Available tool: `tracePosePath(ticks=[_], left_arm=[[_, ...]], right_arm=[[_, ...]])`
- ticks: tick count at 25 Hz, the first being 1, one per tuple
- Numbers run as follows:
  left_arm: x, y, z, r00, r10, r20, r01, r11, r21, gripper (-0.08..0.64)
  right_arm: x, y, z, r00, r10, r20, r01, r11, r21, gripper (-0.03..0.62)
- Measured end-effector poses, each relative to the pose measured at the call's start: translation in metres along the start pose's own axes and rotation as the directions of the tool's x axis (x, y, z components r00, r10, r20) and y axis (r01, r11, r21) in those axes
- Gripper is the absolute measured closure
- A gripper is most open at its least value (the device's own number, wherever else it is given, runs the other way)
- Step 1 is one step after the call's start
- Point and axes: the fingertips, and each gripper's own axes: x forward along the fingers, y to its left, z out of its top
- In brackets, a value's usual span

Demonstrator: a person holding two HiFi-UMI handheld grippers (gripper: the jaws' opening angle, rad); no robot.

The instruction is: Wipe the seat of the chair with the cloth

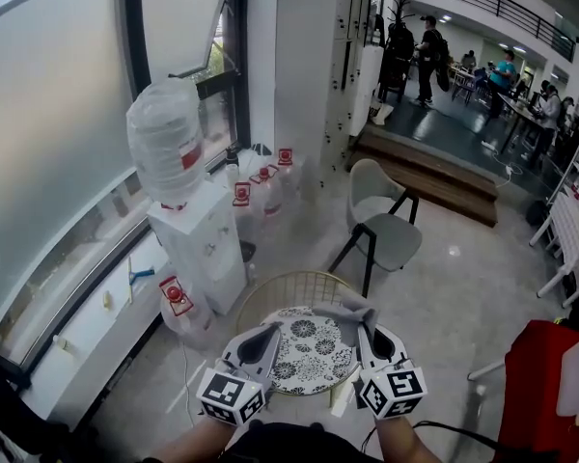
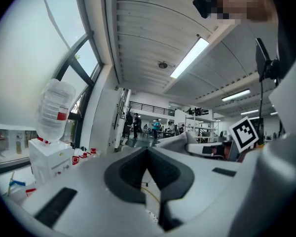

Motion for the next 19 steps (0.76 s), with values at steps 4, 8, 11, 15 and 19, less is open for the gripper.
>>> tracePosePath(ticks=[4, 8, 11, 15, 19], left_arm=[[-0.001, 0.005, -0.001, 1.000, 0.030, -0.008, -0.030, 0.999, -0.011, 0.554], [0.001, 0.006, 0.000, 0.999, 0.053, 0.000, -0.053, 0.999, -0.009, 0.554], [0.006, 0.008, 0.003, 0.998, 0.058, 0.006, -0.058, 0.998, -0.013, 0.554], [0.007, 0.011, 0.007, 0.999, 0.054, 0.005, -0.054, 0.999, -0.003, 0.554], [0.013, 0.011, 0.012, 0.999, 0.047, -0.002, -0.047, 0.999, -0.006, 0.554]], right_arm=[[-0.003, -0.001, 0.003, 1.000, 0.005, 0.004, -0.005, 1.000, 0.002, 0.566], [-0.005, -0.009, 0.005, 1.000, 0.006, 0.013, -0.006, 1.000, -0.002, 0.566], [-0.001, -0.015, 0.005, 1.000, -0.003, 0.017, 0.003, 1.000, 0.006, 0.566], [0.004, -0.014, 0.009, 1.000, -0.003, 0.021, 0.003, 1.000, 0.011, 0.566], [0.007, -0.017, 0.018, 1.000, 0.000, 0.020, 0.000, 1.000, 0.014, 0.566]])
